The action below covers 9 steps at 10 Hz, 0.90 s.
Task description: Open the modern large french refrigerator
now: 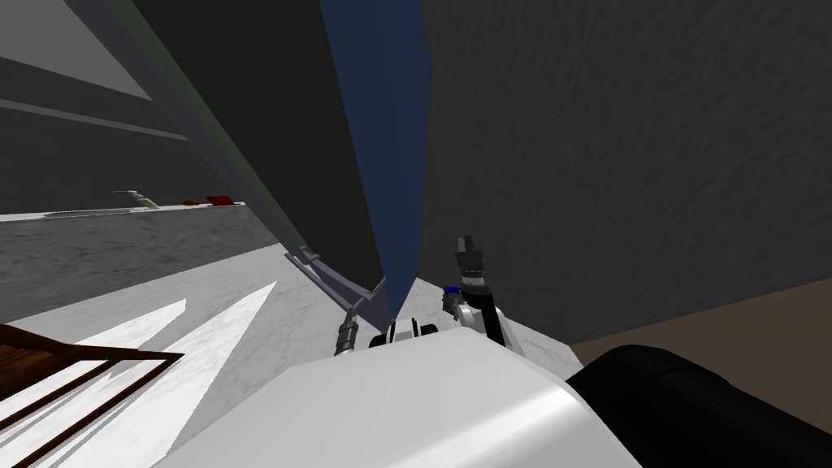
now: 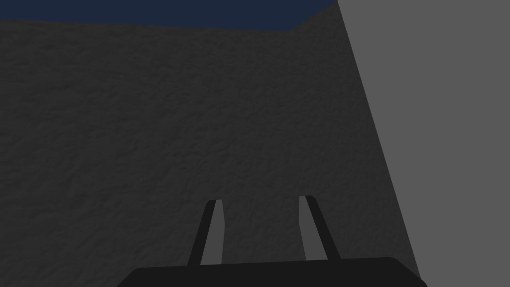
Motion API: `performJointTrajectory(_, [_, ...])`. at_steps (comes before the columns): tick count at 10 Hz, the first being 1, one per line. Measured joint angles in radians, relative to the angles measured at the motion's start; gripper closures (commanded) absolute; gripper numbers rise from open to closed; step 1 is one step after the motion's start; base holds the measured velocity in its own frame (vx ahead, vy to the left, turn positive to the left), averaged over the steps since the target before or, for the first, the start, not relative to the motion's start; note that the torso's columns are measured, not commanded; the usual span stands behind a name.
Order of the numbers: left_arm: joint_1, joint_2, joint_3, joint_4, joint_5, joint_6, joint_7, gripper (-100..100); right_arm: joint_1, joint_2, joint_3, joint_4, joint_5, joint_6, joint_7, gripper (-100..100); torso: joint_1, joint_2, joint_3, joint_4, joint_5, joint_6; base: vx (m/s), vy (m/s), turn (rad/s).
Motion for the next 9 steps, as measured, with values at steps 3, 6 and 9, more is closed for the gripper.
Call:
performJointTrajectory(3, [-0.022, 0.006, 0.000, 0.016, 0.001, -0.002, 0.004, 100, 0.000, 0.000, 0.000, 0.000, 0.000, 0.000, 0.000, 0, 0.007, 0.002, 0.000, 0.006, -0.004, -0.003, -0.081, 0.036, 0.016])
performJointTrajectory(6, [-0.049, 0.020, -0.003, 0.003, 0.002, 0.055, 0.013, 100, 0.000, 0.000, 0.000, 0.000, 0.000, 0.000, 0.000, 0, 0.007, 0.000, 0.000, 0.005, -0.005, -0.003, -0.193, 0.073, 0.039])
performJointTrajectory(9, [-0.073, 0.032, 0.002, 0.019, 0.006, 0.080, 0.017, 100, 0.000, 0.000, 0.000, 0.000, 0.000, 0.000, 0.000, 0, 0.002, -0.011, -0.007, 0.004, -0.005, -0.001, -0.088, 0.050, 0.024])
